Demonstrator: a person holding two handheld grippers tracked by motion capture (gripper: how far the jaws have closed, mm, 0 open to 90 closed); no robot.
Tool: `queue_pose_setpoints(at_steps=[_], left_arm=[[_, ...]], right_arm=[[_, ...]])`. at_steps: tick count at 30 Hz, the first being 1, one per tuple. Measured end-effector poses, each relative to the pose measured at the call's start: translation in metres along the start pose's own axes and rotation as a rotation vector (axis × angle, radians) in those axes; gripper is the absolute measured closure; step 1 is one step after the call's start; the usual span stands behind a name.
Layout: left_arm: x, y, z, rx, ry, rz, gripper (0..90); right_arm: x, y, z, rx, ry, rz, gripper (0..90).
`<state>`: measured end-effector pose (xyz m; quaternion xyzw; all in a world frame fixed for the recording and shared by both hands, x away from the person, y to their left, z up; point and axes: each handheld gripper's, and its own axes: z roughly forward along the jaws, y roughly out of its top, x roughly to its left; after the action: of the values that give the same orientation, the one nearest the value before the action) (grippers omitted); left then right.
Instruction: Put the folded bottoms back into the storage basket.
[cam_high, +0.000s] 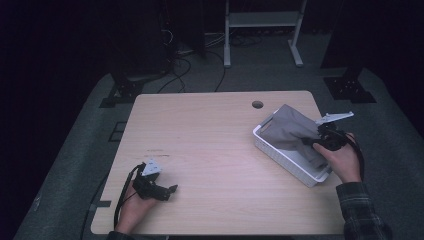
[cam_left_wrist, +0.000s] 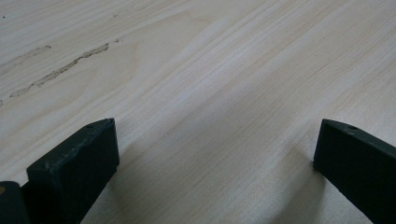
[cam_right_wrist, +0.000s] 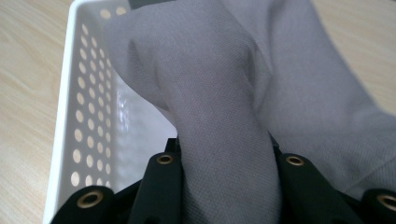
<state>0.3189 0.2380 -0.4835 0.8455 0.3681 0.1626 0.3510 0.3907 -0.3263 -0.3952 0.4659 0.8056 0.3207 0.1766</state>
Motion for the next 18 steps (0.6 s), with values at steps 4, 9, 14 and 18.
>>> queue_pose_setpoints(at_steps=[4,9,14,18], left_arm=[[0.000,0.000,0.000,0.000,0.000,0.000,0.0],[0.000,0.000,0.000,0.000,0.000,0.000,0.0],[0.000,0.000,0.000,0.001,0.001,0.003,0.0],[0.000,0.000,0.000,0.001,0.001,0.003,0.0]], right_arm=[[0.002,-0.004,0.006,0.034,0.031,0.003,70.5],[0.006,-0.009,0.012,0.051,0.071,0.008,69.9],[0.011,-0.011,0.017,0.072,0.108,0.002,67.8],[0.015,-0.012,0.019,0.084,0.124,-0.003,64.9]])
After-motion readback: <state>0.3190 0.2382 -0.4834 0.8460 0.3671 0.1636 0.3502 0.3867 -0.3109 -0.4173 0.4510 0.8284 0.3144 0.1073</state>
